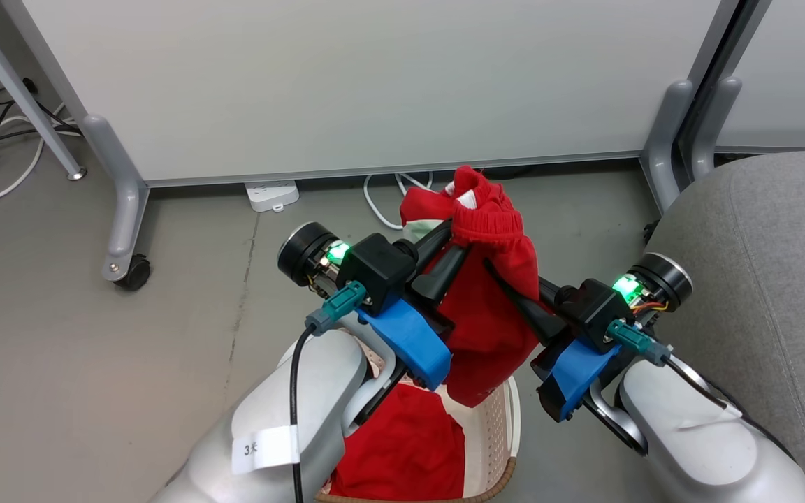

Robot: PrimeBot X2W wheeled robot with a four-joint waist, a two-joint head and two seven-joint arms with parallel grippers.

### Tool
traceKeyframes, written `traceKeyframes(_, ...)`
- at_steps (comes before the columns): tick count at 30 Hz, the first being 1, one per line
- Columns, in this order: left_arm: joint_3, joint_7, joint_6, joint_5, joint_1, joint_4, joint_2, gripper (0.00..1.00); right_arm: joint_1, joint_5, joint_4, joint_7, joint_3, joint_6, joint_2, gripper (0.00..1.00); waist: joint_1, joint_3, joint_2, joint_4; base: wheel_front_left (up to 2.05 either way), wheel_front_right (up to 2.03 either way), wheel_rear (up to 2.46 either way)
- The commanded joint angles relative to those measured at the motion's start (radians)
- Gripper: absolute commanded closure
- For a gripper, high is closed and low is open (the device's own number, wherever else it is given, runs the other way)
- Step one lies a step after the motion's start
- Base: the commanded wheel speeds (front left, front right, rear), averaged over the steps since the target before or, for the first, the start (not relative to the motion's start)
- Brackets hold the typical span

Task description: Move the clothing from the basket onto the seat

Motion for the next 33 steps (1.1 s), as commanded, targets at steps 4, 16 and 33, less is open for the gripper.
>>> traceKeyframes(4,0.006,-0.004,-0.001,0.005,-0.013,0.0,0.004,1.0,-0.023,0.015,0.0,-0.003,0.005,0.0,0.0,1.0,0.0,0.003,0.0,-0.006,0.0,0.0,0.0)
traceKeyframes(16,0.007,-0.004,-0.001,0.008,-0.016,0.009,0.008,1.0,-0.023,0.023,-0.01,-0.003,-0.002,0.0,-0.001,1.0,0.0,0.009,0.0,-0.013,0.0,0.0,0.0)
traceKeyframes(33,0.027,-0.004,-0.001,0.026,0.006,0.022,0.016,0.0,0.01,0.034,-0.069,-0.003,-0.102,0.0,0.017,1.0,0.0,0.047,0.0,-0.044,0.0,0.0,0.0)
